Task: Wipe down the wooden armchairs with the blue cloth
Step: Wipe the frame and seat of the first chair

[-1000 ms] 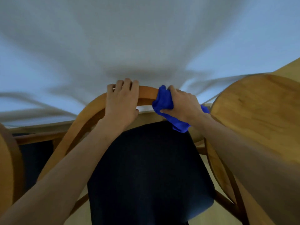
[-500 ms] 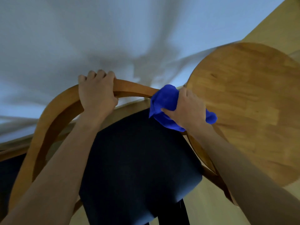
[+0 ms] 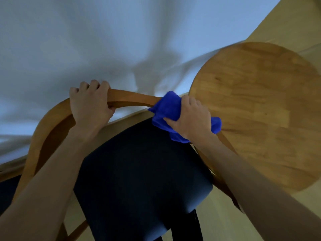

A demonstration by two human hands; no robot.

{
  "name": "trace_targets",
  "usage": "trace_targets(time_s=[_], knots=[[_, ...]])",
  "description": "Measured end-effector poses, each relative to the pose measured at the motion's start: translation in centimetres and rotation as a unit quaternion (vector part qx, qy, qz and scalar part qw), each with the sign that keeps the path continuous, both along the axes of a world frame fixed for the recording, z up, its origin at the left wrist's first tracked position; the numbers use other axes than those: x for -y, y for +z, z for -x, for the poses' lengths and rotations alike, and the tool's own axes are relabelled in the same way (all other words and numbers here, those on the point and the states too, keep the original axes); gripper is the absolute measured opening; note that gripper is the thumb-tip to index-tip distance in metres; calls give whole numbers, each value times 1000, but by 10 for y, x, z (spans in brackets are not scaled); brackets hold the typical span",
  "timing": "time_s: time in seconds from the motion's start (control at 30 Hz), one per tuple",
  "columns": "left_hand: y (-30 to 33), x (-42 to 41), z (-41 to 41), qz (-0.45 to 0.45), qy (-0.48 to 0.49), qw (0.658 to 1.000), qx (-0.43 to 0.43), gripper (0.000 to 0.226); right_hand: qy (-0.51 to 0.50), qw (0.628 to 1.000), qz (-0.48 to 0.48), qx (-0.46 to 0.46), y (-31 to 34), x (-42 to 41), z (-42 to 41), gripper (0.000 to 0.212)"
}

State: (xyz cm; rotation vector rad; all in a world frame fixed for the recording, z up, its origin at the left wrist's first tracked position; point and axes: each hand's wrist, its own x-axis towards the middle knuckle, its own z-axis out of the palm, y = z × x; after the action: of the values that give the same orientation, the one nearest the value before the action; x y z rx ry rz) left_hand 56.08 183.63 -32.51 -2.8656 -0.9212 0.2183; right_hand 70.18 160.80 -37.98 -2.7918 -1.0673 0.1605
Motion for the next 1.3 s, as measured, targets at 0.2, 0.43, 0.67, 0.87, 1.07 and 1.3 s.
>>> trace_targets(time_s=[0.2,0.43,0.67,0.87,1.07,1.3], knots=[[-10,57,-31,27,-56,998,-16,93,-120,991,48,30,2,35,20,80],[-50,86,-56,59,-133,989,-28,96,-11,1000,17,-4,-2,-15,4,74],[-50,92,-57,51,-135,989,-18,98,-166,986,14,0,6,128,42,87],[-49,186,-72,137,-276,951,35,106,-229,971,71,-23,10,159,61,88],[-61,191,-78,143,-284,948,27,120,-151,988,30,-17,4,105,32,90],[-59,194,-81,145,-283,948,16,122,-248,968,24,-14,5,208,82,84]])
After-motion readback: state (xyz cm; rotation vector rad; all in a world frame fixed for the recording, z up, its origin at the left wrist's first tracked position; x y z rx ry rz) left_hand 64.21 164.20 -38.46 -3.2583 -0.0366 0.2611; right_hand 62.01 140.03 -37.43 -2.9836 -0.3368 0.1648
